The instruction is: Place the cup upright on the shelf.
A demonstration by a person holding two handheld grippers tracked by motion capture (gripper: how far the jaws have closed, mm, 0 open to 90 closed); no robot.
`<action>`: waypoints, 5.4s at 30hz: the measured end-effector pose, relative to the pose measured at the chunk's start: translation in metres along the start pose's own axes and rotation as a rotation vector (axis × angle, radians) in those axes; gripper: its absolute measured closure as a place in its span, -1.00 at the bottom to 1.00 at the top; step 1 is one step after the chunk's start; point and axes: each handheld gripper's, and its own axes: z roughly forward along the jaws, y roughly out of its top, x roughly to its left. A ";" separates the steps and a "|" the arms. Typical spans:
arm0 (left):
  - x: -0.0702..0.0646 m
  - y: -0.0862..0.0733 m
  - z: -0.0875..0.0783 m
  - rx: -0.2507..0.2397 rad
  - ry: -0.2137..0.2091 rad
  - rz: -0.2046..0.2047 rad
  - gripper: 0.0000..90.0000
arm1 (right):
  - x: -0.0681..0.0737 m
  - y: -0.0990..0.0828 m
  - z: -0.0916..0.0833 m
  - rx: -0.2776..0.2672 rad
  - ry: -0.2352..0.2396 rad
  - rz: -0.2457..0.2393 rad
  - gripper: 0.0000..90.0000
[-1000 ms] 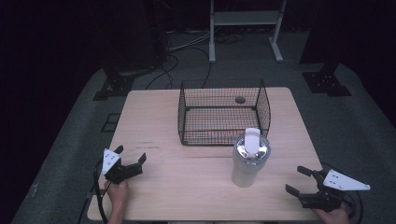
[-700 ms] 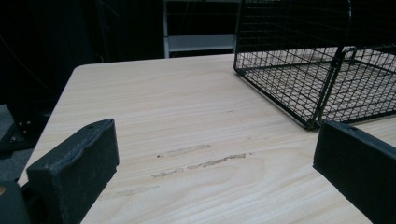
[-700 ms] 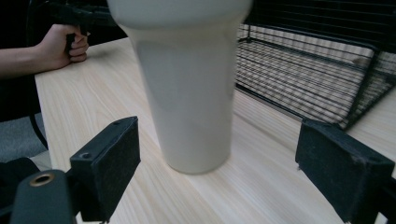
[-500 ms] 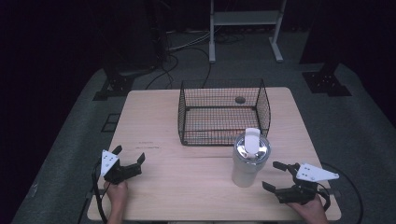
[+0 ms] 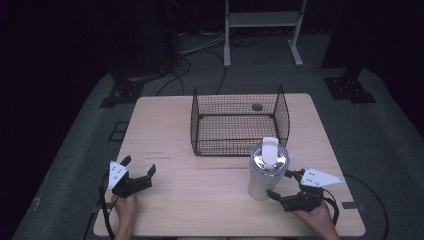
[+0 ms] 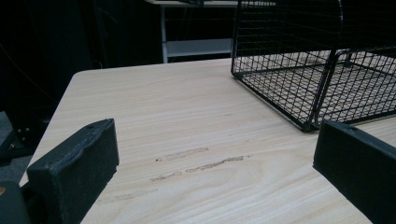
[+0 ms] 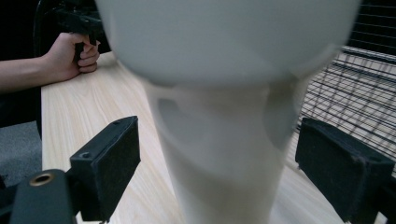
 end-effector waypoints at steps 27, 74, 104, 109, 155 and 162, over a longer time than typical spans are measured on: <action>0.000 0.000 0.000 -0.003 -0.001 0.003 -1.00 | 0.004 0.009 0.035 -0.054 -0.054 -0.018 -0.80; 0.001 -0.001 -0.001 -0.019 0.001 -0.012 -1.00 | 0.003 0.065 0.038 -0.130 -0.063 -0.039 -0.79; 0.002 -0.001 -0.002 -0.022 0.000 -0.013 -1.00 | -0.029 0.146 0.051 -0.177 -0.028 -0.043 -0.79; 0.002 -0.001 -0.002 -0.023 0.000 -0.010 -1.00 | -0.037 0.160 0.058 -0.179 -0.030 -0.043 -0.79; 0.003 -0.002 -0.004 -0.043 -0.020 -0.020 -1.00 | -0.107 0.192 0.170 -0.109 0.022 -0.035 -0.79; 0.004 -0.002 -0.004 -0.043 -0.023 -0.021 -1.00 | -0.109 0.187 0.186 -0.091 0.037 -0.036 -0.79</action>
